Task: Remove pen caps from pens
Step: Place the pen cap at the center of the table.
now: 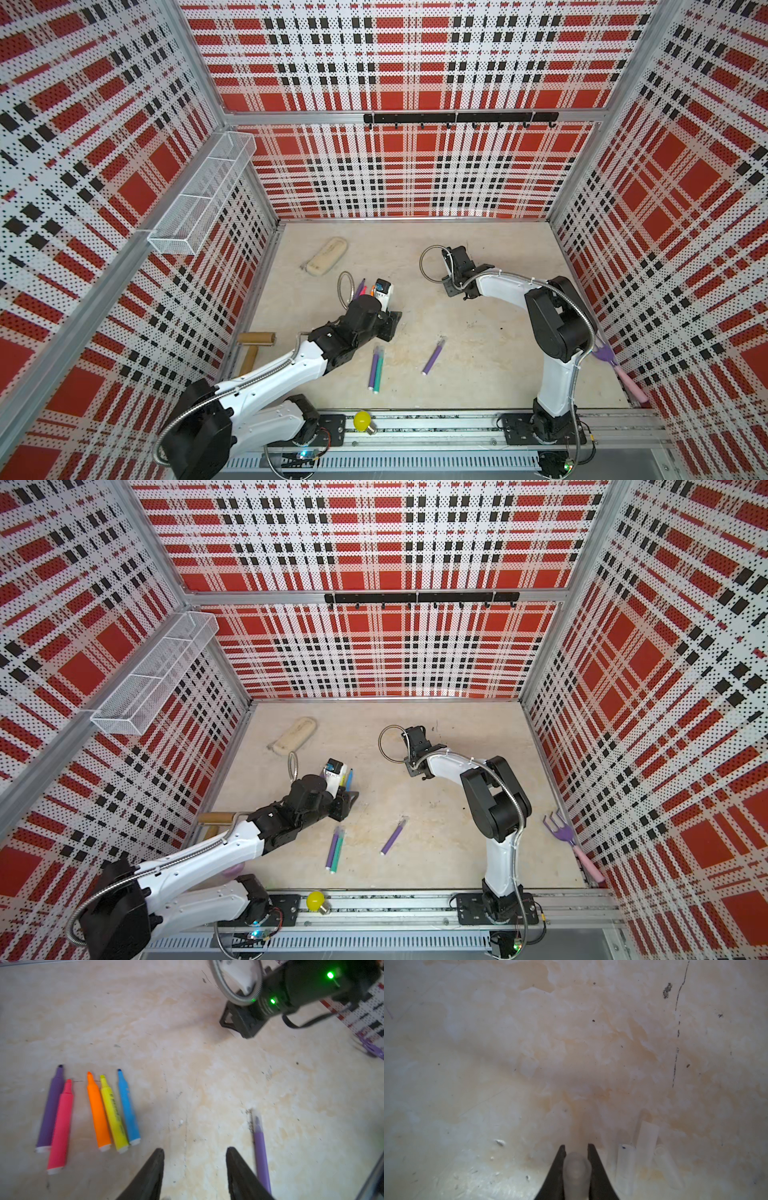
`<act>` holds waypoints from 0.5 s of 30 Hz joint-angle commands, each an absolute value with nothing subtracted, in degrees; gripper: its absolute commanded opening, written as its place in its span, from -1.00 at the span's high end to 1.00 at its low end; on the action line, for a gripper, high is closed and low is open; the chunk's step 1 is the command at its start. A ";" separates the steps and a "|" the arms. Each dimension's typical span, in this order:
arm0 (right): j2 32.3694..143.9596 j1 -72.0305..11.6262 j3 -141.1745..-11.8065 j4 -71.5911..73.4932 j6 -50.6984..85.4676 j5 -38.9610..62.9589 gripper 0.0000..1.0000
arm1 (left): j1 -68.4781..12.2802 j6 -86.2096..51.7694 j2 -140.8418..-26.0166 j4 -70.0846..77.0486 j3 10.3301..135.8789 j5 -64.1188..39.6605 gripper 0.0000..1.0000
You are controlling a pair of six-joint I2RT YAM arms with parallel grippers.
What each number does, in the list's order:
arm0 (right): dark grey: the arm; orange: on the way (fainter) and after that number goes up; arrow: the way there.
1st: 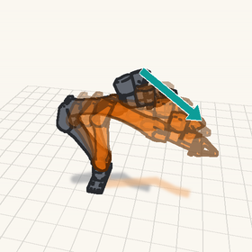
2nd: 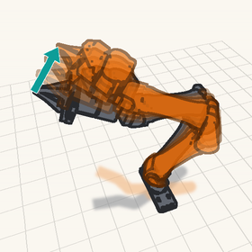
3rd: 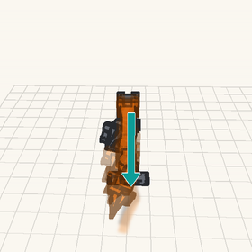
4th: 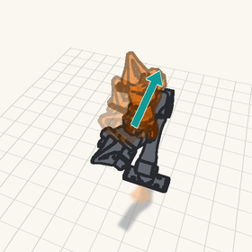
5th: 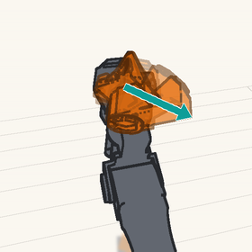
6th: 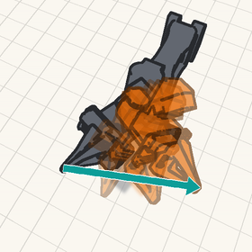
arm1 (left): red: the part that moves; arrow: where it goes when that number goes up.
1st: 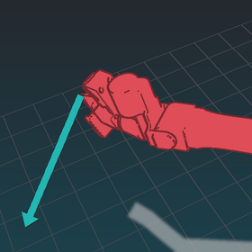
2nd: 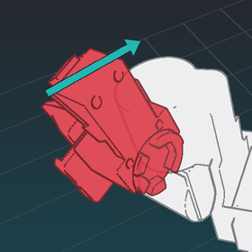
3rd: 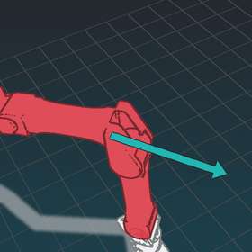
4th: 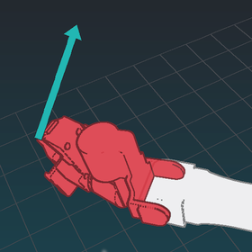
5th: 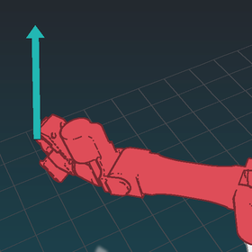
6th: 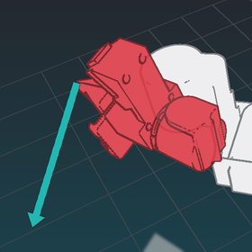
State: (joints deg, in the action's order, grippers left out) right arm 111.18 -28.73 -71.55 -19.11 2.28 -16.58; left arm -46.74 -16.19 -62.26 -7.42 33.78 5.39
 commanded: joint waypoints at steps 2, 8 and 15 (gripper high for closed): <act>112.67 -29.61 -71.61 -18.54 1.07 -17.92 0.51 | -51.44 -16.63 -60.08 -8.24 31.85 3.48 -0.07; 112.67 -29.86 -71.53 -18.63 0.73 -18.41 0.42 | -60.03 -15.89 -64.93 -7.73 31.30 4.91 -0.10; 110.12 -30.32 -70.56 -17.73 0.83 -19.58 0.42 | -68.51 -16.62 -76.92 -3.87 34.65 9.95 -0.10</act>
